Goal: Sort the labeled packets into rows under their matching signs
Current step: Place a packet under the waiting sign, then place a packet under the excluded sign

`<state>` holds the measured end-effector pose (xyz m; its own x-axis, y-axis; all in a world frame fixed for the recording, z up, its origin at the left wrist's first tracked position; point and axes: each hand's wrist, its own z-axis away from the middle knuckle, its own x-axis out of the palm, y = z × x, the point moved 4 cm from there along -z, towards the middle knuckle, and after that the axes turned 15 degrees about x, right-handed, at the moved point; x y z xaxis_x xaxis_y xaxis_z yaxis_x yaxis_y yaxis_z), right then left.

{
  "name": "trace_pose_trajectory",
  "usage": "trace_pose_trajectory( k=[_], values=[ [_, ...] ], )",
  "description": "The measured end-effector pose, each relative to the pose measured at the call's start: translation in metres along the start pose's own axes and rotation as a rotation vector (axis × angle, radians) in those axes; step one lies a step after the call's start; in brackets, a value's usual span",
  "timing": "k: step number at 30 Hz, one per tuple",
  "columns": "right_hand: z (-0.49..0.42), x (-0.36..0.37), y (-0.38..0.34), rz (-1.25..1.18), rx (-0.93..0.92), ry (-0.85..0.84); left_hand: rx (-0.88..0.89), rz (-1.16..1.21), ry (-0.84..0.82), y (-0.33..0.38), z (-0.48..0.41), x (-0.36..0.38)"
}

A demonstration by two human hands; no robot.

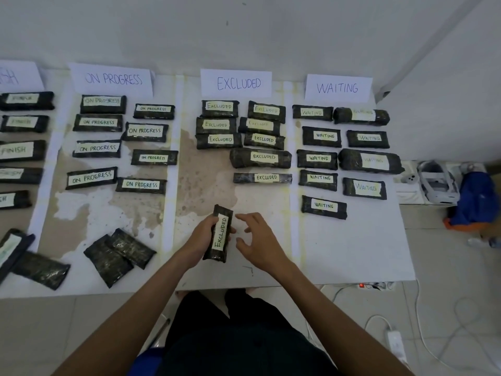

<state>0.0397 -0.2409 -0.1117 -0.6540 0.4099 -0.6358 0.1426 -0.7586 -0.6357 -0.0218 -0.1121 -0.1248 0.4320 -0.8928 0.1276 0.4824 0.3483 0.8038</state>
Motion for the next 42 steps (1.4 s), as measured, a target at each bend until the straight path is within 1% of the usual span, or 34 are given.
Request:
trace_pose_trajectory(
  k=[2,4,5,8,10,13,15,17,20,23,27,31,33,37,40,42],
  values=[
    [0.0,-0.002,-0.007,0.061,-0.051,0.024,-0.014,-0.068,-0.035,0.002,0.001,0.003],
    [-0.002,-0.002,-0.012,0.243,-0.2,0.059,-0.034,-0.173,-0.116,0.006,0.004,0.005],
    [-0.003,-0.001,-0.014,0.316,-0.263,0.051,-0.025,-0.243,-0.158,0.007,0.004,0.004],
    [-0.008,-0.002,-0.015,0.427,-0.356,0.026,0.043,-0.391,-0.236,0.009,0.0,0.002],
    [-0.012,-0.004,-0.017,0.498,-0.416,0.043,0.101,-0.445,-0.257,0.014,-0.001,-0.001],
    [-0.023,-0.008,-0.024,0.56,-0.473,0.023,0.182,-0.488,-0.281,0.025,-0.002,-0.009],
    [-0.035,-0.01,-0.032,0.606,-0.491,0.026,0.22,-0.563,-0.248,0.033,-0.009,-0.022],
    [-0.053,-0.014,-0.042,0.639,-0.473,0.056,0.265,-0.657,-0.114,0.041,-0.02,-0.041],
    [-0.085,-0.024,-0.061,0.631,-0.365,0.107,0.39,-0.749,0.086,0.059,-0.035,-0.067],
    [-0.115,-0.028,-0.082,0.72,-0.277,0.138,0.469,-0.815,0.184,0.071,-0.045,-0.087],
    [-0.15,-0.022,-0.097,0.816,-0.199,0.126,0.499,-0.905,0.124,0.075,-0.059,-0.089],
    [-0.172,-0.011,-0.101,0.856,-0.194,0.137,0.542,-0.96,0.096,0.072,-0.072,-0.089],
    [-0.178,-0.003,-0.099,0.873,-0.175,0.115,0.553,-1.004,0.082,0.068,-0.076,-0.094],
    [-0.181,0.004,-0.1,0.873,-0.145,0.093,0.61,-1.009,0.065,0.067,-0.071,-0.101],
    [-0.168,0.008,-0.11,0.823,-0.145,0.149,0.68,-0.999,0.079,0.07,-0.058,-0.113],
    [-0.152,0.02,-0.12,0.775,-0.157,0.14,0.698,-1.003,0.091,0.07,-0.048,-0.126]
  ],
)
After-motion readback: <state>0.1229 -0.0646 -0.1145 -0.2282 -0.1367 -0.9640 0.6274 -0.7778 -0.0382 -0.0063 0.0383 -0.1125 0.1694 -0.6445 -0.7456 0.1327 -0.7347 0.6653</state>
